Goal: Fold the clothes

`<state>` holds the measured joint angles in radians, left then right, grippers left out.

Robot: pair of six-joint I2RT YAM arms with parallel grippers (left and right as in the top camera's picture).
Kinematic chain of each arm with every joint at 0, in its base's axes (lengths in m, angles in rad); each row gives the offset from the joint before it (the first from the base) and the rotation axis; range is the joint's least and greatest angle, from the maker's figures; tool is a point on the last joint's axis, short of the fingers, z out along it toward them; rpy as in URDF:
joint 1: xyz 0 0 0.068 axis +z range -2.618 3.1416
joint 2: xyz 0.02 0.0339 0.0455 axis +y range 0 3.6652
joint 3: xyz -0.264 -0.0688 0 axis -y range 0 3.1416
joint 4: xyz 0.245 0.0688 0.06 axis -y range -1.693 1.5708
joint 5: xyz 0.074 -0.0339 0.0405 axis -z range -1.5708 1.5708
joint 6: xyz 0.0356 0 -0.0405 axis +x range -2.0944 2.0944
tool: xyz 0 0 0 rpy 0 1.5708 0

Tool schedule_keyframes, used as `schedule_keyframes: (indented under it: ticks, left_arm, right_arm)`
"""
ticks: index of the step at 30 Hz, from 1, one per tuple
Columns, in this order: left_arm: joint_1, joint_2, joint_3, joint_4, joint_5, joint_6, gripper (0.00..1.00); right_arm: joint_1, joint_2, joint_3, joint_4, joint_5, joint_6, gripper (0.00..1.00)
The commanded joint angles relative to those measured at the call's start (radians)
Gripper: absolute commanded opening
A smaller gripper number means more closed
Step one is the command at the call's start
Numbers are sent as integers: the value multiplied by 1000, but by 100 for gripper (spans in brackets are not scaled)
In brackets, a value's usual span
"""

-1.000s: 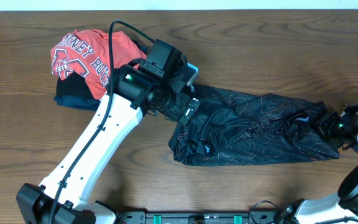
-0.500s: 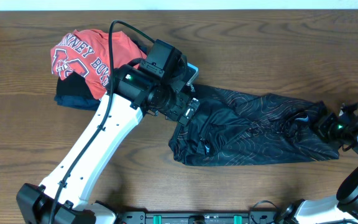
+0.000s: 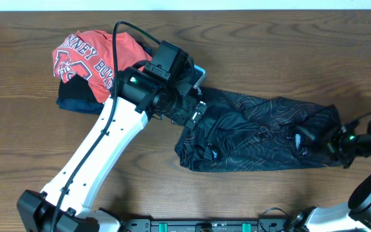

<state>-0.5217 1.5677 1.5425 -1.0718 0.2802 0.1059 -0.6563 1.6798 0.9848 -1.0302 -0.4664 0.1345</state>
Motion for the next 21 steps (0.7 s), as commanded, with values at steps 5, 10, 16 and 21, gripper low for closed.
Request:
schedule_keyframes:
  ticks: [5, 10, 16, 21]
  left_arm:
    - [4, -2, 12, 5, -11, 9, 97]
    - [4, -2, 12, 5, -11, 9, 97]
    - [4, -2, 12, 5, -11, 9, 97]
    - [4, -2, 12, 5, -11, 9, 97]
  right_arm:
    - [-6, -51, 29, 129, 151, 50, 1]
    - [-4, -50, 6, 211, 286, 151, 1]
    - [6, -50, -105, 382, 212, 184, 2]
    - [38, -50, -216, 516, 154, 193, 1]
